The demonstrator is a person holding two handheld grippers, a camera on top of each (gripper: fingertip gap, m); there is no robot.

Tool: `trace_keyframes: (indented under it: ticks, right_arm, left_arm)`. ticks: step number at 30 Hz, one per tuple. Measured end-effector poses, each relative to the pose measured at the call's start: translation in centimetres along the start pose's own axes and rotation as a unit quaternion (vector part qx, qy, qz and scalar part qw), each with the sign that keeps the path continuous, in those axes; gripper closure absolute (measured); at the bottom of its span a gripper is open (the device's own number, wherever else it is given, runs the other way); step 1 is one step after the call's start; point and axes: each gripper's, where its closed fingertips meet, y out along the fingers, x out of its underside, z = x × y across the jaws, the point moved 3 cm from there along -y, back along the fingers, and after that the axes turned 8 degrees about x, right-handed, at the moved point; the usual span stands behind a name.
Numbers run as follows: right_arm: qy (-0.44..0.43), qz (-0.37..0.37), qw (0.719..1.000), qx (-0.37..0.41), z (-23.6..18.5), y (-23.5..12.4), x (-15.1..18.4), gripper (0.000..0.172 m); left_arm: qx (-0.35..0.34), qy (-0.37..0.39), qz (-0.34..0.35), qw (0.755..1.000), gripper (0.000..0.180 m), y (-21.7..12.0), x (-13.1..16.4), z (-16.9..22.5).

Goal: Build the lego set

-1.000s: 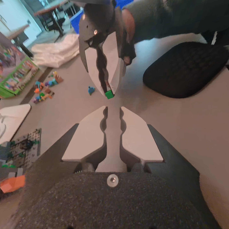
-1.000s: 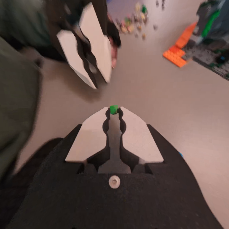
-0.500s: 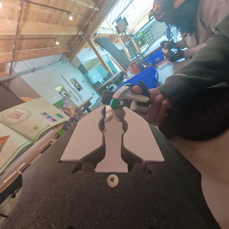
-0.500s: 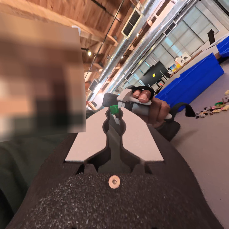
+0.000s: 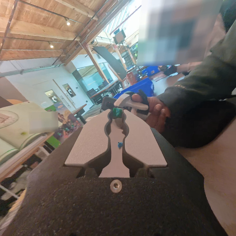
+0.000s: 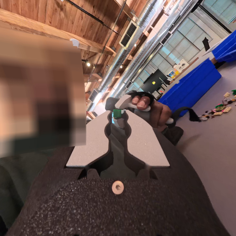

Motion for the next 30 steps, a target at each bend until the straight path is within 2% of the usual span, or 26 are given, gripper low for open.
trace_keyframes:
  ticks: [1, 7, 10, 12, 18, 22, 25, 27, 30]
  right_arm:
    - [-0.019, -0.015, 1.000, 0.018, 0.1, -0.3, 0.0, 0.154]
    - [-0.169, -0.109, 0.971, 0.127, -0.3, -1.1, 0.2, 0.154]
    - [-0.277, -0.136, 0.930, 0.200, -0.4, -1.0, 0.2, 0.154]
    - [-0.306, -0.149, 0.906, 0.253, -0.1, -1.0, 0.0, 0.153]
    - [-0.206, -0.122, 0.912, 0.333, 1.4, -0.7, 0.1, 0.143]
    - [-0.133, -0.098, 0.922, 0.350, 2.5, -0.8, 0.4, 0.147]
    - [-0.114, -0.088, 0.930, 0.338, 2.6, -0.7, 0.3, 0.158]
    - [-0.095, -0.080, 0.944, 0.307, 2.3, -0.5, 0.2, 0.158]
    - [-0.043, -0.053, 0.979, 0.192, 0.7, 0.0, 0.0, 0.159]
  left_arm:
    - [0.004, -0.017, 0.010, 1.000, 0.167, -0.1, -0.1, -0.1]
    - [0.030, -0.090, 0.031, 0.995, 0.167, -0.3, 0.2, -0.5]
    - [0.034, -0.120, -0.011, 0.992, 0.167, 0.1, 1.2, -0.5]
    - [0.027, -0.118, -0.048, 0.992, 0.167, 0.3, 2.0, -0.6]
    - [0.014, -0.098, -0.133, 0.986, 0.167, 0.8, 3.9, -0.3]
    - [0.000, -0.064, -0.164, 0.984, 0.167, 0.8, 4.4, -0.4]
    - [-0.005, -0.052, -0.162, 0.985, 0.167, 0.7, 4.2, -0.5]
    - [-0.009, -0.042, -0.141, 0.989, 0.167, 0.7, 3.7, -0.5]
    - [-0.011, -0.027, -0.099, 0.995, 0.159, 0.6, 2.5, -0.5]
